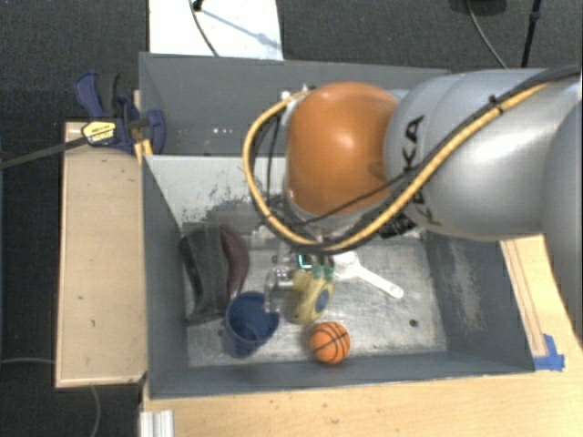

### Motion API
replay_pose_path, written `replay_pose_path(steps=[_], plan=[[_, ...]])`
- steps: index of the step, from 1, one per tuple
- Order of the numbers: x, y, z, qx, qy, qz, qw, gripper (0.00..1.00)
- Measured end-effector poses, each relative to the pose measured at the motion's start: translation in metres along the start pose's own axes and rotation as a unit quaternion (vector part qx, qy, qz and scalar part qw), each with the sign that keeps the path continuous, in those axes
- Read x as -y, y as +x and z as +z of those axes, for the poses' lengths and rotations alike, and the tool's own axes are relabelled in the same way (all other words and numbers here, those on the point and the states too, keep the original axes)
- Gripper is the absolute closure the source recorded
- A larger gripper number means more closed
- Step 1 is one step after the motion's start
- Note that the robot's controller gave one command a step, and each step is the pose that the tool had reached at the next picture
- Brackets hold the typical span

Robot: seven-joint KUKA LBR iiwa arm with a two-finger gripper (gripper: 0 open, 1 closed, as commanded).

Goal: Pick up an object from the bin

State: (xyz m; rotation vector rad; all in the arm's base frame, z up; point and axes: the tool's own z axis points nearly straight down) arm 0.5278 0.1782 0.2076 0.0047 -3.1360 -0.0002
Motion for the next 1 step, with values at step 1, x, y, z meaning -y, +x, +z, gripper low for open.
replay_pose_path(steps=[1], plan=[[0.0009,-0.0019,-0.0043,0.0040,-0.001,0.002,1.0000,0.00]])
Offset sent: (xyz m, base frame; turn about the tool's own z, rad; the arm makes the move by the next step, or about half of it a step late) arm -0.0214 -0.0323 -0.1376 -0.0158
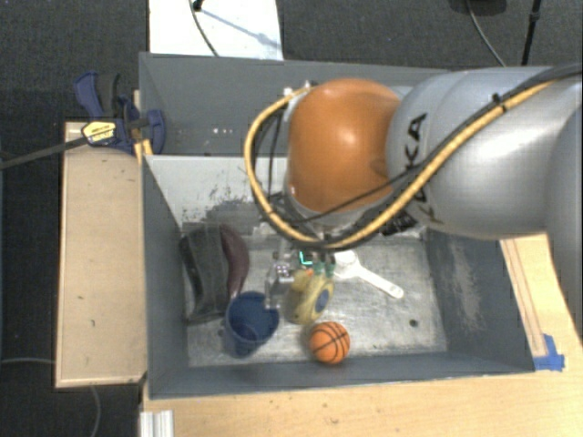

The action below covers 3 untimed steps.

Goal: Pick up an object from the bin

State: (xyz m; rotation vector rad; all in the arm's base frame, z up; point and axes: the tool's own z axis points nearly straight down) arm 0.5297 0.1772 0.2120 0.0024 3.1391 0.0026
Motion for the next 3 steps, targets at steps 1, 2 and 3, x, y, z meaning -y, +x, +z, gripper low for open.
replay_pose_path(steps=[1,2,3], plan=[[0.011,0.007,0.050,0.0030,-0.001,-0.004,1.0000,0.00],[0.014,0.010,0.067,0.0021,0.000,-0.007,1.0000,0.00],[0.021,0.009,0.052,-0.0066,0.002,-0.005,1.0000,0.00]])
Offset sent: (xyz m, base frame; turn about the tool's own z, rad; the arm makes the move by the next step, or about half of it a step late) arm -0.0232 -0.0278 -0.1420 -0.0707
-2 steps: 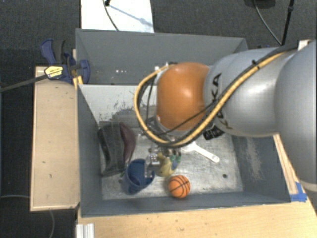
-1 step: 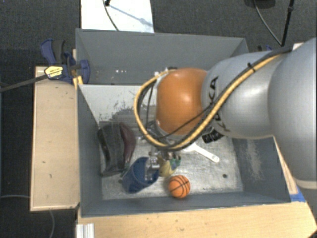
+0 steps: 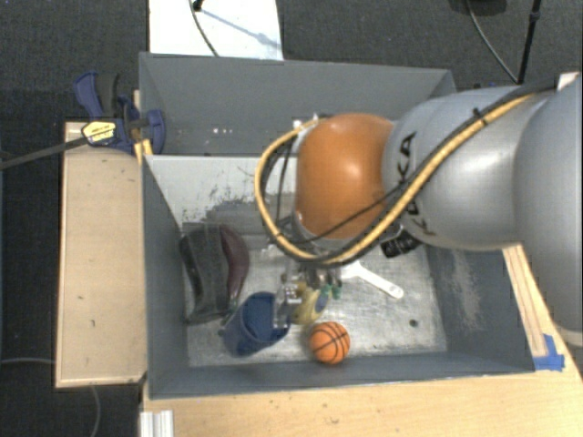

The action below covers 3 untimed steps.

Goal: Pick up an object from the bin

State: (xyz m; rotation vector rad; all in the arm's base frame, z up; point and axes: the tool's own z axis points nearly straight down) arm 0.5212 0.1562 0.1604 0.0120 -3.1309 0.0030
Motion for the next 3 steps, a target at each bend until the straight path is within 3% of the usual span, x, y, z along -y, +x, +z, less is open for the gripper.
replay_pose_path(steps=[1,2,3], plan=[[-0.026,0.002,0.083,0.0087,-0.002,0.022,0.9997,1.00],[-0.026,0.003,0.083,0.0086,-0.002,0.023,0.9997,1.00],[-0.020,0.006,0.036,0.0029,0.000,0.016,0.9999,1.00]])
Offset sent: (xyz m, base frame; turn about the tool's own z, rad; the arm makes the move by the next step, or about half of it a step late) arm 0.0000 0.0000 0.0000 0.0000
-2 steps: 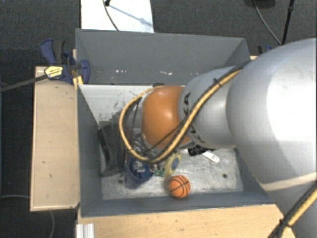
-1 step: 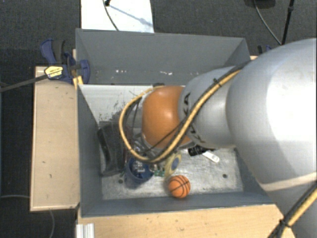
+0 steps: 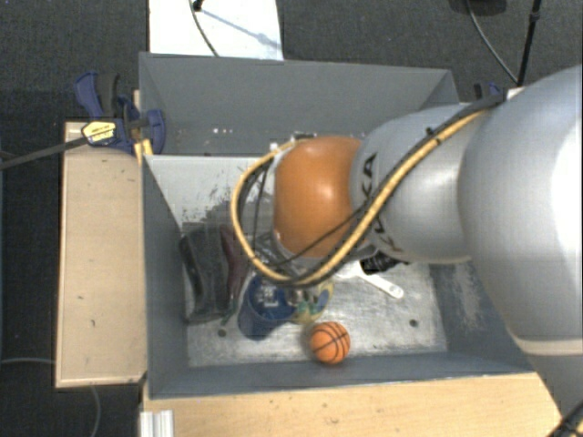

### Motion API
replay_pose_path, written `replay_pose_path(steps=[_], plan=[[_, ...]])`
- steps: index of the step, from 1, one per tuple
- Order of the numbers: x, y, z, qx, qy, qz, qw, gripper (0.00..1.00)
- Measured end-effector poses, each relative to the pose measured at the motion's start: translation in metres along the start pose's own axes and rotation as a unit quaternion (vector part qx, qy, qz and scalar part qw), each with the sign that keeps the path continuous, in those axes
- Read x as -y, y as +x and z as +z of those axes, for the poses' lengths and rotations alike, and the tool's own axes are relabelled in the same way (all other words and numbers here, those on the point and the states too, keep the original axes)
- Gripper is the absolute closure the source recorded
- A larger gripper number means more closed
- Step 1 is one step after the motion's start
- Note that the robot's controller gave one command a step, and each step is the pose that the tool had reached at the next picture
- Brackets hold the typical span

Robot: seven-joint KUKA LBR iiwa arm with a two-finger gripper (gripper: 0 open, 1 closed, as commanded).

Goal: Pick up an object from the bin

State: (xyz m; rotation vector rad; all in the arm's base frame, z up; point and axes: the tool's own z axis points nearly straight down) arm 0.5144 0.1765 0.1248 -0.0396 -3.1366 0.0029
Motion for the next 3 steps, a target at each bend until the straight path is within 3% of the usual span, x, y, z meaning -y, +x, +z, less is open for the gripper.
replay_pose_path(steps=[1,2,3], plan=[[-0.001,-0.002,-0.048,0.0034,-0.001,0.001,1.0000,1.00],[0.000,-0.002,-0.047,0.0045,-0.002,0.004,1.0000,1.00],[0.009,-0.011,-0.133,0.0033,-0.001,0.000,1.0000,1.00]])
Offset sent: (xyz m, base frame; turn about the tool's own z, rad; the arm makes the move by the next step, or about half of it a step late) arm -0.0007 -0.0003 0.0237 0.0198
